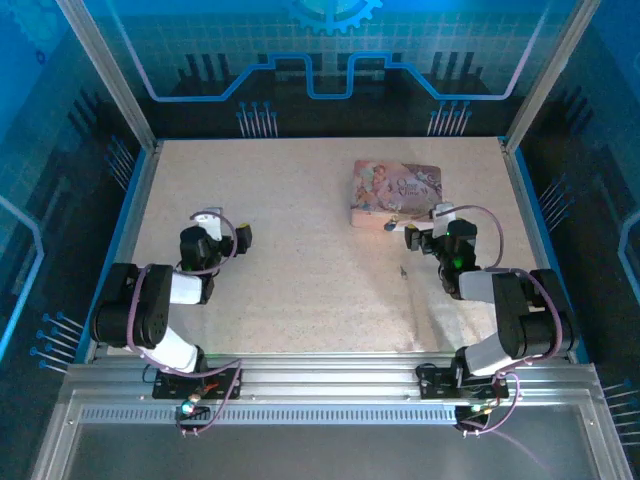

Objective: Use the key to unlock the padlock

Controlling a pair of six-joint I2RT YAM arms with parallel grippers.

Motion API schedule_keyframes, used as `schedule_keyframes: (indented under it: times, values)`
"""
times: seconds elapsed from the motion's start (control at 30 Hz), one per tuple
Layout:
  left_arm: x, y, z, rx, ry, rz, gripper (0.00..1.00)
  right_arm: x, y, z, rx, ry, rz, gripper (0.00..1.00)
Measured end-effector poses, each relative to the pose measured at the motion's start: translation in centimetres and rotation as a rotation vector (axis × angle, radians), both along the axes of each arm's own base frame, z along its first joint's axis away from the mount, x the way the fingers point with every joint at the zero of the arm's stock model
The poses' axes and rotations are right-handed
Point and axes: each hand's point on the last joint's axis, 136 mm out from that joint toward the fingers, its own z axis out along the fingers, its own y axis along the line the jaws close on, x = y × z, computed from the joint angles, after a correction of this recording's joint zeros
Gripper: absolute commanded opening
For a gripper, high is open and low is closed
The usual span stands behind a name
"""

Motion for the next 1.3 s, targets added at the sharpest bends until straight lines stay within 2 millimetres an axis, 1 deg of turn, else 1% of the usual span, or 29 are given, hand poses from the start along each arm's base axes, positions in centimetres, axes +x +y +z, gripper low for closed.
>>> schedule_keyframes:
  times: [0.47,1.0,1.1,1.13,1.3]
  values:
    - [0.0,0.0,0.0,0.000,0.000,0.000,0.99,0.0,0.0,0.0,0.000,0.000,0.000,1.00]
    - [0.1,0.5,0.3,0.007,-0.014,0.027,0.99,-0.1,0.1,0.2,-0.001,-0.008,0.002,1.00]
    - [-0.4,0.6,0.8,0.011,-0.026,0.037,0.99,-0.7,-0.2,1.2,-0.007,-0.030,-0.015,1.00]
    - [-0.6,0.7,1.2,0.012,-0.032,0.042,0.99,-0.9,-0.3,1.9,-0.008,-0.041,-0.020,1.00]
    - [-1.1,1.2,5.4,0.015,-0.105,0.070,0.99,-1.8,-0.5,5.9,0.019,-0.119,-0.041,1.00]
